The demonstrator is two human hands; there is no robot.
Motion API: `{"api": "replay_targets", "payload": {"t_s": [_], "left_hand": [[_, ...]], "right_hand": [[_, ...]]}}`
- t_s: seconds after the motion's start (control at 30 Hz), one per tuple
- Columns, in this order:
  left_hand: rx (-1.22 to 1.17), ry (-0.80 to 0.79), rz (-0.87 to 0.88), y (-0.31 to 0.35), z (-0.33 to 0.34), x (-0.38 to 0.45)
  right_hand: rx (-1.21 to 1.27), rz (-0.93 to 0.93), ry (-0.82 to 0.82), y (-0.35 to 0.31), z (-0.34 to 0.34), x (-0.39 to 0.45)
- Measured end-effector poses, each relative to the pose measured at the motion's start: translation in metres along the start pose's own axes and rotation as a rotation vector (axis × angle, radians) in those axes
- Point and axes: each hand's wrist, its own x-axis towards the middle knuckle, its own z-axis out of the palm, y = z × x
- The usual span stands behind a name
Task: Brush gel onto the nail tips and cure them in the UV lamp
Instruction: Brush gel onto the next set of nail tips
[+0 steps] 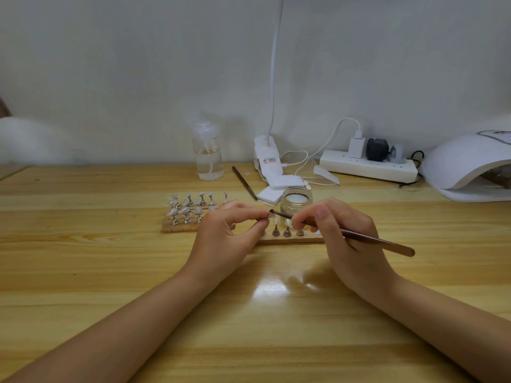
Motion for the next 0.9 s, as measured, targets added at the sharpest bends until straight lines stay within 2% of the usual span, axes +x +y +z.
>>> {"api": "replay_targets", "payload": {"t_s": [0.33,0.6,0.9], "left_hand": [[0.006,0.005,-0.008,0.0025,-0.0010,-0.0007],[-0.051,0.012,0.031,0.0050,-0.0021,-0.0021],[-0.032,0.014,0.016,0.0015,-0.0016,-0.0014]], "right_hand": [[0.190,0.076,0.072,0.0005,-0.0022,-0.0006],[0.038,0.048,0.066,-0.0038,-0.0022,0.0023],[0.005,0.001,0.019,-0.0042,-0.0008,0.0008]]}}
